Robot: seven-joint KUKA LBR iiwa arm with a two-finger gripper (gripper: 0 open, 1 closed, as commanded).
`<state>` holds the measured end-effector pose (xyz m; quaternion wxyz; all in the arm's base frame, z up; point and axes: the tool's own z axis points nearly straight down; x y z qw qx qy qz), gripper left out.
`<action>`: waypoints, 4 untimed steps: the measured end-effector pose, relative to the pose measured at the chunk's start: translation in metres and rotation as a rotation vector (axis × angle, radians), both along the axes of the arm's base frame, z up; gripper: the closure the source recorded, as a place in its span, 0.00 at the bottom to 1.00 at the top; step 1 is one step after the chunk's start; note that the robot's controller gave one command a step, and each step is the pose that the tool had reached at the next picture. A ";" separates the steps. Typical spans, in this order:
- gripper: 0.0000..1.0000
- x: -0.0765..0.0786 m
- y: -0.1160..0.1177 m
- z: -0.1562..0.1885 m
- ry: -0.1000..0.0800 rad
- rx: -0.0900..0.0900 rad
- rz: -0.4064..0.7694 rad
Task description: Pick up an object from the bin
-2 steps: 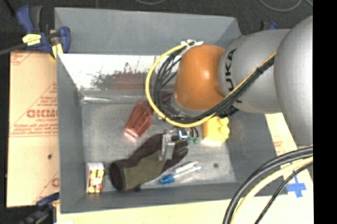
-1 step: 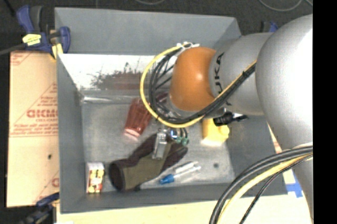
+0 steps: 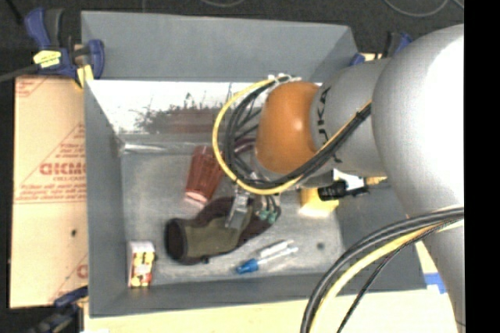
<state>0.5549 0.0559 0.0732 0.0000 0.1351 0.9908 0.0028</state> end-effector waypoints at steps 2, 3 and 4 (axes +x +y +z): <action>1.00 -0.003 0.004 0.121 -0.004 0.000 0.027; 1.00 -0.003 0.004 0.121 -0.002 0.000 0.028; 1.00 -0.006 0.022 0.236 -0.007 0.000 0.054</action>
Offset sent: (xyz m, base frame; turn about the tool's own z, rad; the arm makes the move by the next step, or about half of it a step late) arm -0.0041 0.0047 0.1207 -0.0275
